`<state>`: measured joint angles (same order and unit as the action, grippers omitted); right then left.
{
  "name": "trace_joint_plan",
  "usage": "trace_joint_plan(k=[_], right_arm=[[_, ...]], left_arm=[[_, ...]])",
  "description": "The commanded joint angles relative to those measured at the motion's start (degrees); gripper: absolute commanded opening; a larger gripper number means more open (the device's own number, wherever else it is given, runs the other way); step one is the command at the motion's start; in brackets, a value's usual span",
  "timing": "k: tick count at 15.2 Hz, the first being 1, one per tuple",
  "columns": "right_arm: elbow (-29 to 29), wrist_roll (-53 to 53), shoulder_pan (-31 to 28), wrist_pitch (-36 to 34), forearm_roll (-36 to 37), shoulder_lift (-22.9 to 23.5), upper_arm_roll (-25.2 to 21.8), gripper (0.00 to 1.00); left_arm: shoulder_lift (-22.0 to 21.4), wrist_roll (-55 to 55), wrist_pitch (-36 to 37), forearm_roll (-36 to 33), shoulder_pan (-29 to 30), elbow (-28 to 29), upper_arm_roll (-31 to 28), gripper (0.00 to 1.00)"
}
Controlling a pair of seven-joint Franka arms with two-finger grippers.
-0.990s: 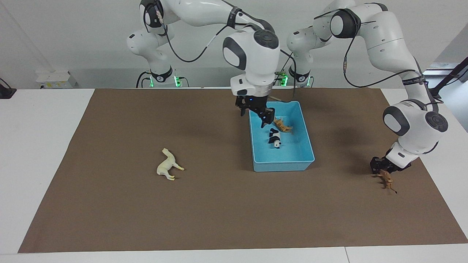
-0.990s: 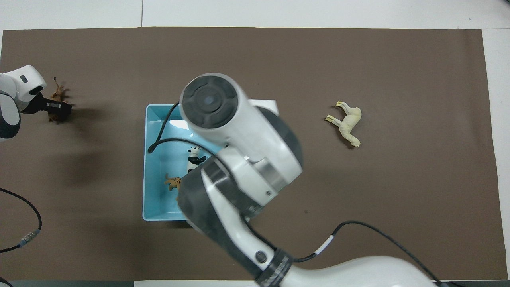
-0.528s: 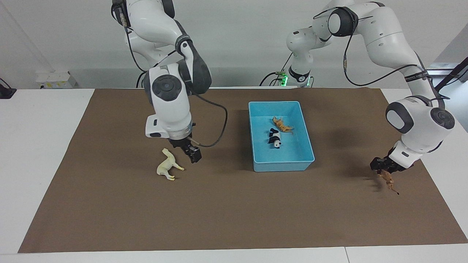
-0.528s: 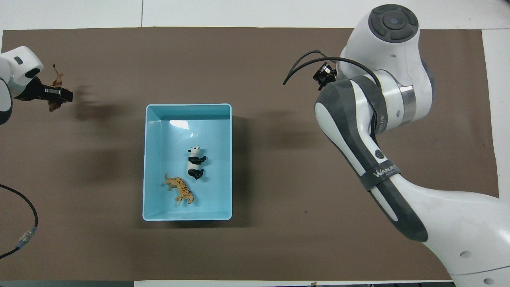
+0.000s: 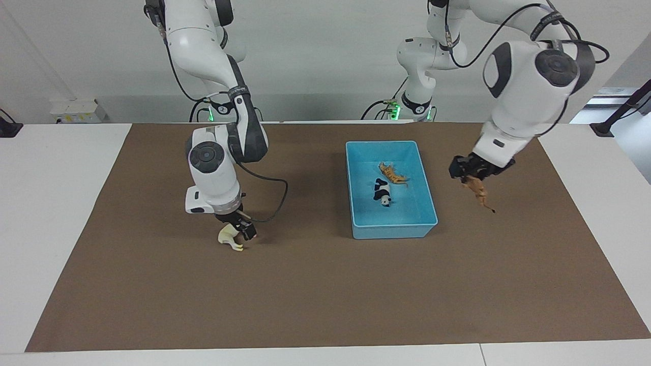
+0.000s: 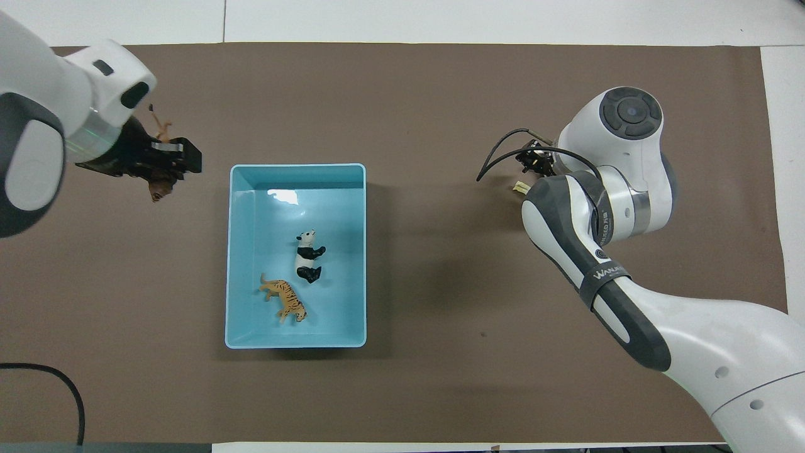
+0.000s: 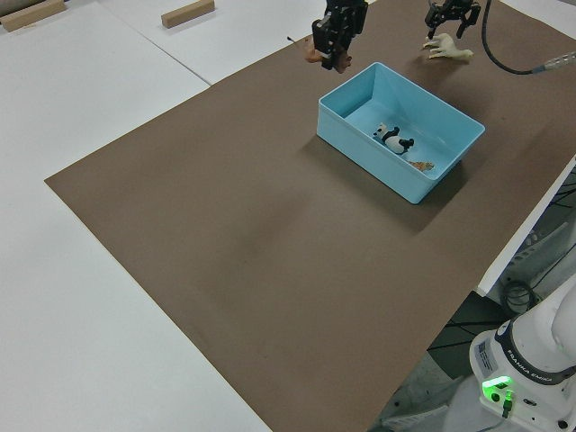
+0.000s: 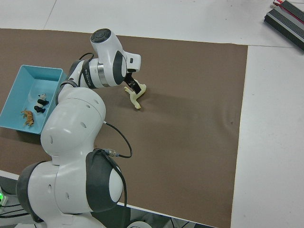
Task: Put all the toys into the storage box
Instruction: 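Lift the brown horse with the left gripper and drop it into the box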
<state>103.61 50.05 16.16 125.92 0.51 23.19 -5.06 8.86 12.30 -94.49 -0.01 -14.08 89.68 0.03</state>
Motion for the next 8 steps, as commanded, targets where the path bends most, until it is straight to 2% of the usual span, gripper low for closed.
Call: trace_joint_plan(k=[1,2,3,4,5,7,8], right_arm=[[3.0,-2.1,-2.0,3.6,1.0,-1.1,0.8,1.00],[3.4,-2.0,-2.0,4.5,1.0,-0.8,0.8,1.00],[3.9,-2.0,-2.0,5.7,1.1,-0.4,0.8,1.00],[4.4,-1.8,-2.1,6.9,1.1,-0.2,0.8,1.00],[4.9,-1.4,-2.2,8.4,1.0,-0.1,0.8,1.00],[7.2,-1.5,-2.5,11.7,1.0,-0.2,0.8,1.00],[8.5,-2.1,-3.0,13.5,1.0,-0.4,0.8,0.94]], left_arm=[[-5.1,6.6,-4.3,-0.2,-7.4,11.0,-1.2,0.05],[-6.4,8.6,-7.4,-0.2,-9.1,14.4,-1.2,0.09],[-7.4,8.9,-10.2,-0.3,-11.0,17.7,-1.2,0.24],[-7.6,8.8,-12.0,-0.6,-12.0,19.6,-1.2,0.71],[-7.5,8.0,-11.7,-0.9,-11.9,19.4,-1.2,1.00],[-7.1,7.9,-11.7,-0.9,-11.2,18.2,-1.2,1.00],[-7.0,7.7,-11.8,-1.0,-11.1,18.2,-1.3,1.00]])
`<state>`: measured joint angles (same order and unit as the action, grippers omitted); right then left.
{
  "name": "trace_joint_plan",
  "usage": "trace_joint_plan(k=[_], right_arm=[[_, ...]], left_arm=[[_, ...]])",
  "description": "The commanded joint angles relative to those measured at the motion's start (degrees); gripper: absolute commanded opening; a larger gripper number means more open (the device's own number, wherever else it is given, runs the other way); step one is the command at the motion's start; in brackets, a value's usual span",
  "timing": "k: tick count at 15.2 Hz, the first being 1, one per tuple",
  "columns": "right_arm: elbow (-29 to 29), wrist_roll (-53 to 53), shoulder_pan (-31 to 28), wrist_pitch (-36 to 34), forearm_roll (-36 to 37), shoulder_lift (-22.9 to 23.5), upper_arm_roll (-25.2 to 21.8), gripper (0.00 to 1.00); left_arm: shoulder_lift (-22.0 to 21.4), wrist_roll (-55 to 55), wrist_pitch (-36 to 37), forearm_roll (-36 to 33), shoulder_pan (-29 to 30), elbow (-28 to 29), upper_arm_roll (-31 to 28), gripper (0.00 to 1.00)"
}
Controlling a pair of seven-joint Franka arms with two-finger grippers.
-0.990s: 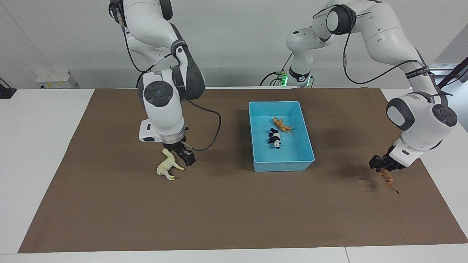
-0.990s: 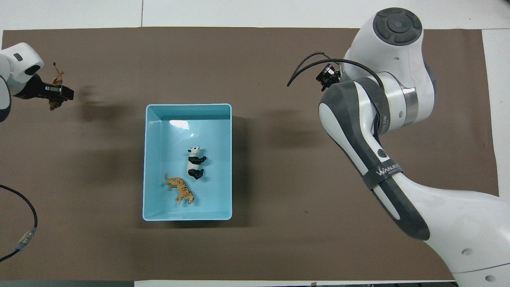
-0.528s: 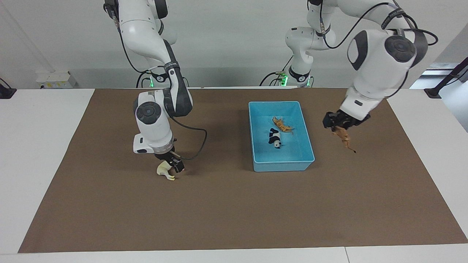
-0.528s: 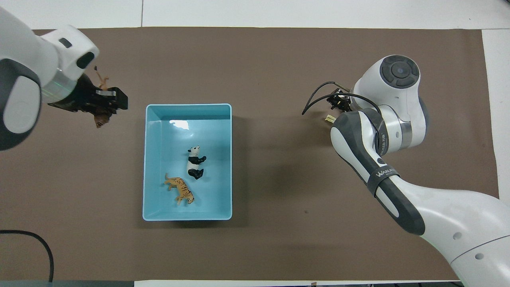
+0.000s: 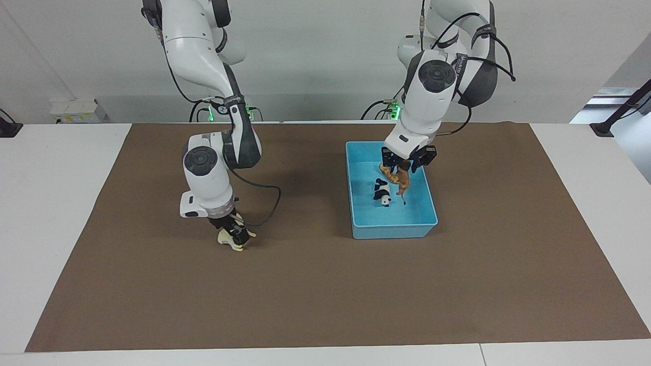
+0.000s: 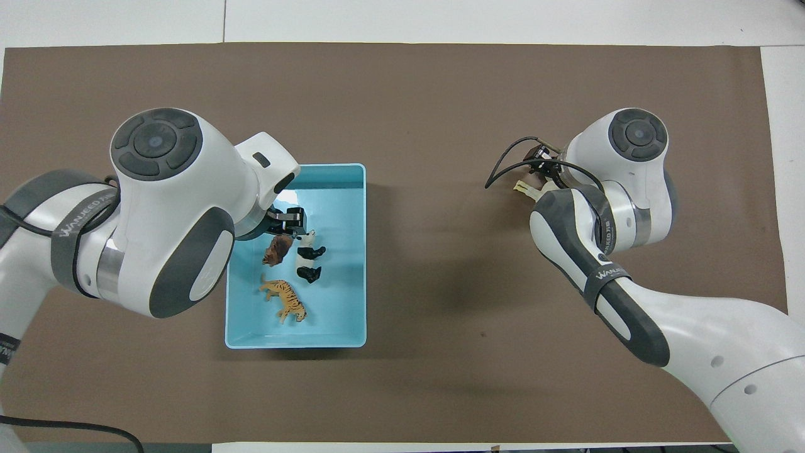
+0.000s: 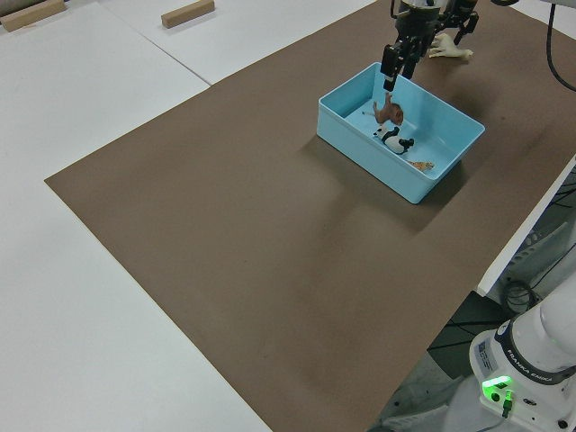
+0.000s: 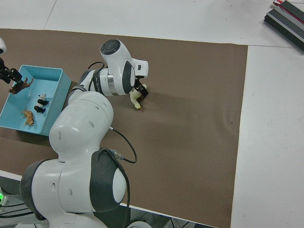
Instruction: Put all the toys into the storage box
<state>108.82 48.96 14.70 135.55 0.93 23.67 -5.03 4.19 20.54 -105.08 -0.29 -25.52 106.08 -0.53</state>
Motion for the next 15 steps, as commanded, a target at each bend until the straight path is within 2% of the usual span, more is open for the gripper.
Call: trace_joint_plan(k=[1,2,4,5,7,9,11,13,15], right_arm=[[4.4,-1.1,-1.5,5.2,0.6,-1.1,0.8,0.47],[4.6,-1.3,-1.5,5.3,0.7,-1.1,0.7,0.00],[3.2,-4.3,-1.1,2.8,0.7,-1.1,0.7,0.00],[1.0,-5.4,-1.1,-1.0,0.7,-1.1,0.7,0.00],[-8.0,-5.8,-0.6,-13.4,0.9,-1.0,0.8,0.00],[-18.8,-5.2,1.5,-25.8,0.2,0.0,1.3,0.00],[-26.9,-0.7,6.4,-32.9,-1.0,1.5,1.4,0.00],[-34.2,12.5,13.8,-33.4,-2.2,4.1,1.4,0.00],[-39.4,22.0,18.6,-29.2,-5.6,6.3,1.7,0.00]], left_arm=[[-2.2,-0.9,-1.4,-0.7,0.7,1.4,-0.9,1.00],[-2.3,-0.6,-1.7,-0.7,2.5,1.7,-0.9,1.00],[-2.1,-3.0,-1.4,-0.8,6.5,-0.3,-0.9,1.00],[-1.7,-7.4,-0.5,-1.2,9.6,-3.4,-0.8,1.00],[-0.9,-13.9,3.3,-1.3,14.3,-8.8,-0.9,1.00],[-1.9,-16.7,5.4,-1.3,18.6,-11.8,-0.9,1.00],[-4.3,-17.1,9.3,-1.4,20.9,-13.2,-1.0,1.00],[-8.5,-16.6,13.3,-1.4,21.5,-11.6,-0.6,1.00],[-9.9,-16.2,14.5,-1.4,21.5,-10.2,-0.7,1.00]])
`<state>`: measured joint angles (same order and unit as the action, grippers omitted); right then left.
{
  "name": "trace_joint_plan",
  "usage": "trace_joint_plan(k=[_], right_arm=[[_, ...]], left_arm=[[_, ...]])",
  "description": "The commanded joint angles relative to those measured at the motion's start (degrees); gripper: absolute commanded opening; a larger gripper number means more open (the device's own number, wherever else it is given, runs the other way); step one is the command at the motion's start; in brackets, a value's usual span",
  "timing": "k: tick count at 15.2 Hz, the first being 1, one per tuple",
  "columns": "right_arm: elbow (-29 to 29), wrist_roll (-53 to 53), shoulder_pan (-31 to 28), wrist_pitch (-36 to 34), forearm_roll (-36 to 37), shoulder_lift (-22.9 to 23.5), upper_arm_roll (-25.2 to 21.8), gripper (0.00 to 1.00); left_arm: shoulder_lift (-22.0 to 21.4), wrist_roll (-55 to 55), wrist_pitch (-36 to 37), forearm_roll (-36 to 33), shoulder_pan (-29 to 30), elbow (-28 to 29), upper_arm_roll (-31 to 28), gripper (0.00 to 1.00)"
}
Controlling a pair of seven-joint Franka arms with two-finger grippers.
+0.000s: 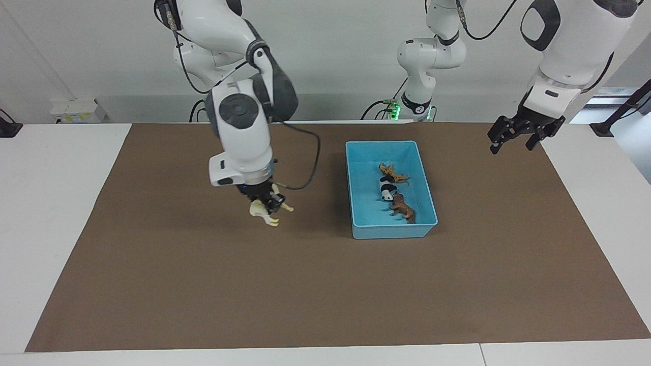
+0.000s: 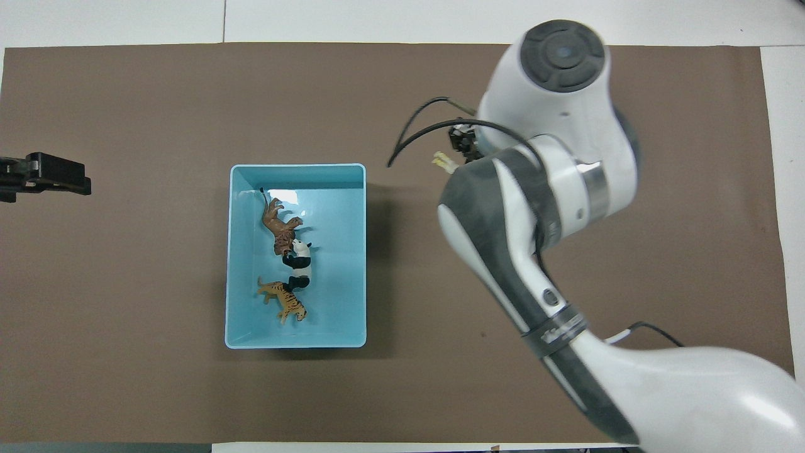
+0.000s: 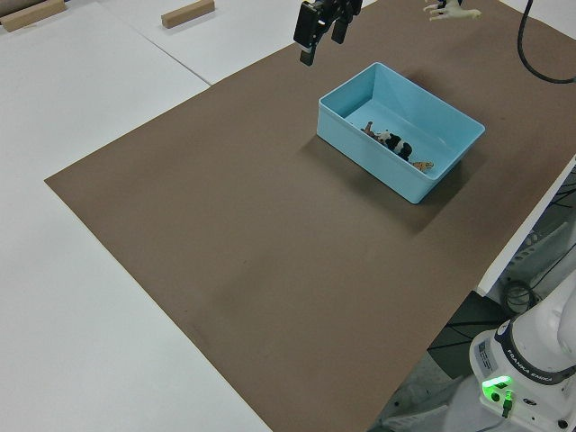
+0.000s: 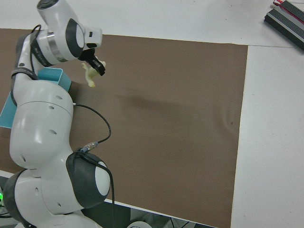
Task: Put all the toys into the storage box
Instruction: 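Carry the cream llama with the right gripper and release it in the box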
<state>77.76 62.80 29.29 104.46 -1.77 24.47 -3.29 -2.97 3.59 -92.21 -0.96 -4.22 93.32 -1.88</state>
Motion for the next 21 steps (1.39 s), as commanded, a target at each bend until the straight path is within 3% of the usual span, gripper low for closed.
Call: trace_joint_plan(k=[1,3,7,8,14,17,21], right_arm=[[-8.7,11.7,5.8,6.1,-6.6,6.1,0.0,0.00],[-8.2,15.1,10.6,14.0,-8.2,6.6,0.0,0.00],[-3.2,17.2,16.6,21.8,-7.8,7.3,0.0,0.00],[-1.4,20.1,17.4,22.8,-7.4,6.8,-0.2,0.99],[-2.4,25.1,16.3,18.5,-8.0,6.3,-0.8,1.00],[-2.0,24.0,12.7,14.5,-7.6,2.0,-3.6,1.00],[-1.5,6.2,1.7,5.2,-8.3,-2.6,-3.6,1.00]], left_arm=[[-3.3,0.4,2.7,-0.8,0.3,2.8,0.6,1.00],[-4.4,0.1,3.5,-0.8,0.4,3.0,0.5,1.00],[-3.2,-2.2,4.3,-0.8,5.5,-0.1,3.9,1.00],[-2.5,-2.4,4.8,-0.7,5.5,-0.8,3.8,1.00],[-1.3,-2.4,7.0,-0.1,5.1,-3.1,4.0,1.00],[-1.4,-2.9,6.9,1.5,5.4,-3.0,4.2,1.00],[-1.5,-3.0,6.8,1.7,5.3,-2.5,4.0,1.00]])
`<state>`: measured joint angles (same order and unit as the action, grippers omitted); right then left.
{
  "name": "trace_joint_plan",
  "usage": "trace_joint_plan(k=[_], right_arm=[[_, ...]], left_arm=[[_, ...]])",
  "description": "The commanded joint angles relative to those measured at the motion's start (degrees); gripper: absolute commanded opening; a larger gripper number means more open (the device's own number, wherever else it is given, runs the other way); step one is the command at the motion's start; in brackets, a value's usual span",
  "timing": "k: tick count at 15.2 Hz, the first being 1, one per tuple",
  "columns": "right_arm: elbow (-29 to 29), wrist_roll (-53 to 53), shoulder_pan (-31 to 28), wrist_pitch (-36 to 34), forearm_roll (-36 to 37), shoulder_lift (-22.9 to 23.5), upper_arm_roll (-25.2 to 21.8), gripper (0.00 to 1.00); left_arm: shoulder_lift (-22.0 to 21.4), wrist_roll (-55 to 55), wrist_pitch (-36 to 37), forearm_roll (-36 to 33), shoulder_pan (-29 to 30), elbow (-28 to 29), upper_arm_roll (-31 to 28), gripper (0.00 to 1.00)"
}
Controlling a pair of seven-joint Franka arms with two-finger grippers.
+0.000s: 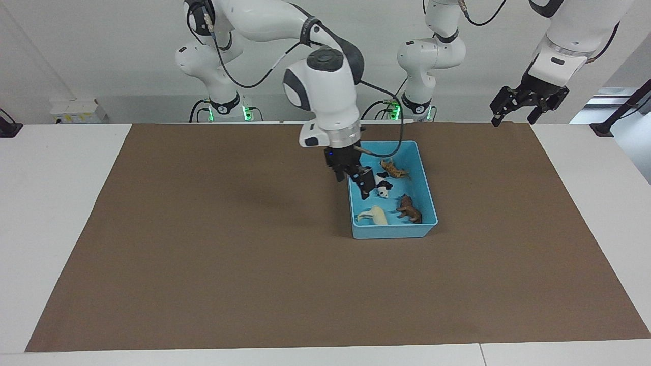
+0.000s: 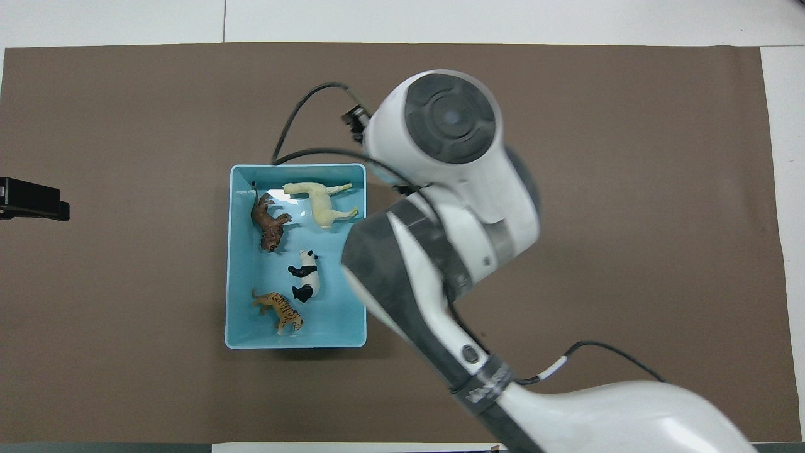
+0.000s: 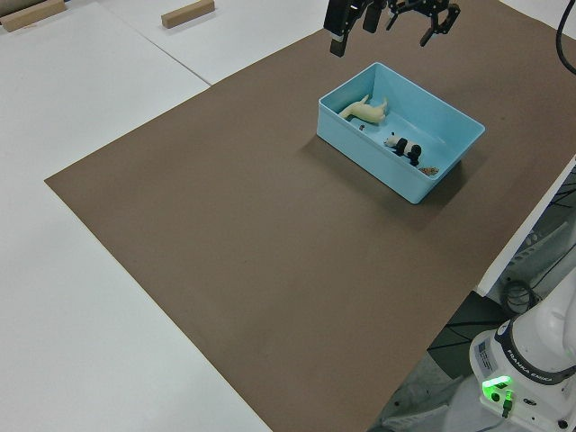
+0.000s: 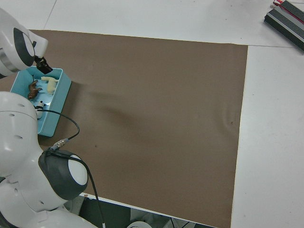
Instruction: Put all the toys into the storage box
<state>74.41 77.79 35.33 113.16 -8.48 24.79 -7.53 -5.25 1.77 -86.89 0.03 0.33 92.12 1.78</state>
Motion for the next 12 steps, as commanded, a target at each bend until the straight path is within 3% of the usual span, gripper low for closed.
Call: trace_joint_plan(k=[1,4,7,9,12], right_arm=[[2.1,-15.1,-6.9,-6.5,-1.5,-3.8,0.6,1.00],[4.5,-41.6,-15.1,-14.3,-0.2,-6.5,0.3,1.00],[8.4,-68.0,-23.6,-15.2,2.6,-8.9,0.4,1.00],[9.3,-79.5,-28.9,-15.9,2.7,-9.8,0.4,1.00],[9.1,-88.5,-34.0,-18.3,5.0,-11.8,0.3,1.00]], left_arm=[[0.9,-1.2,1.5,0.5,0.6,-1.3,0.3,1.00],[0.8,-2.6,1.5,0.3,0.5,-1.1,0.3,1.00],[0.5,-3.9,1.5,0.4,0.6,-0.5,0.4,1.00],[0.2,-4.6,1.3,0.4,0.6,0.2,0.5,1.00],[0.0,-5.0,1.3,0.4,0.6,0.8,0.5,1.00]])
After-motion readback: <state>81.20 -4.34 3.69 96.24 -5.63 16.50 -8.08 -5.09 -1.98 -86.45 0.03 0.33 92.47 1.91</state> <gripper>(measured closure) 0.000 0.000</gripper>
